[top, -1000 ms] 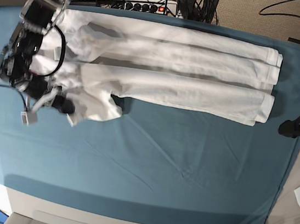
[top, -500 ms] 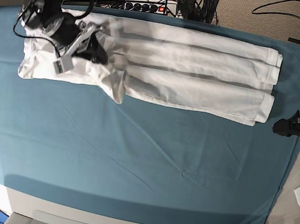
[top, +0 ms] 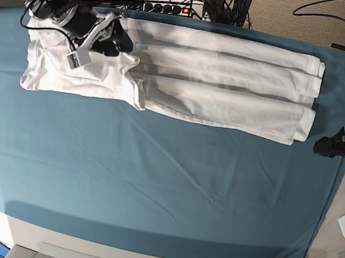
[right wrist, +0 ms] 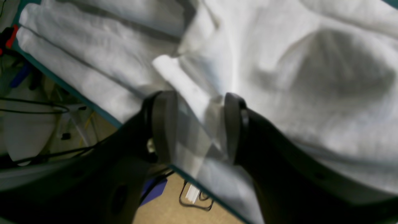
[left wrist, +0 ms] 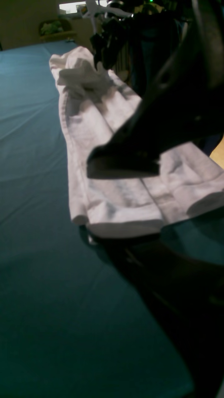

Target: Fold the T-shirt properly

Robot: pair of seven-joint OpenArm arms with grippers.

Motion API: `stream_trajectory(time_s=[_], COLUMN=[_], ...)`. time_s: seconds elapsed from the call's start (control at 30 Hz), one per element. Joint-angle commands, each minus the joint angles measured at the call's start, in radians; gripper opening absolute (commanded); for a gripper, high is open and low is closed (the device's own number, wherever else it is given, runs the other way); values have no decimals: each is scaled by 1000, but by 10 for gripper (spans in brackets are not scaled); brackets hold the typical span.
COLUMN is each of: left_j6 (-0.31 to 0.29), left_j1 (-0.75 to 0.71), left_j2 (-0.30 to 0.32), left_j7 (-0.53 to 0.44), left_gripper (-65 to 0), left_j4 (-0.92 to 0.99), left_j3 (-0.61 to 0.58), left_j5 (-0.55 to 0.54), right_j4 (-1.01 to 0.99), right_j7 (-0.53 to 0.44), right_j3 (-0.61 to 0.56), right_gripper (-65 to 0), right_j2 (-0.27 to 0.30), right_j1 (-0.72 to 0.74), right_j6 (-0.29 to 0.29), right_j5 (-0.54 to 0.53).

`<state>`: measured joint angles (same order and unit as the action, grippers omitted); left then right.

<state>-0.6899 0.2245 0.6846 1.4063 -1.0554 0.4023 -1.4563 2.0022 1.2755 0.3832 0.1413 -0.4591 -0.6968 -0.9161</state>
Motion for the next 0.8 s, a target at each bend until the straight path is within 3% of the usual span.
stream_trajectory(time_s=[0.0,0.13,0.23,0.3,0.4,0.47,0.63,0.77], left_j6=[-8,-8,-8,-8,-8,-8,-8,-8], left_j1=[19,19,19,19,19,16,-10,-44], left_j2=[28,28,27,27,27,28,28,28], left_j7=[-10,-10,-10,-10,-10,-10,-10,-10], left_gripper=[-401,-401,-401,-401,-401,-400,-401,-401], left_j4=[-14,-14,-14,-14,-14,-14,-14,-14], left_j3=[8,8,8,8,8,8,9,9], left_j5=[-27,-27,-27,-27,-27,-27,-27,-27], right_j4=[18,21,22,42,116,172,222,222], right_j7=[-18,1,38,35,6,-35,-208,-258], right_j3=[2,2,6,27,100,171,345,418], right_gripper=[-395,-395,-395,-395,-395,-395,-395,-395], right_j2=[8,8,9,8,8,7,5,6], right_j1=[-15,-69,-81,-80,-66,-44,0,7], right_j6=[-1,-1,-1,-1,-1,-1,-1,16], right_j5=[-31,-66,-154,-211,-214,-161,92,212])
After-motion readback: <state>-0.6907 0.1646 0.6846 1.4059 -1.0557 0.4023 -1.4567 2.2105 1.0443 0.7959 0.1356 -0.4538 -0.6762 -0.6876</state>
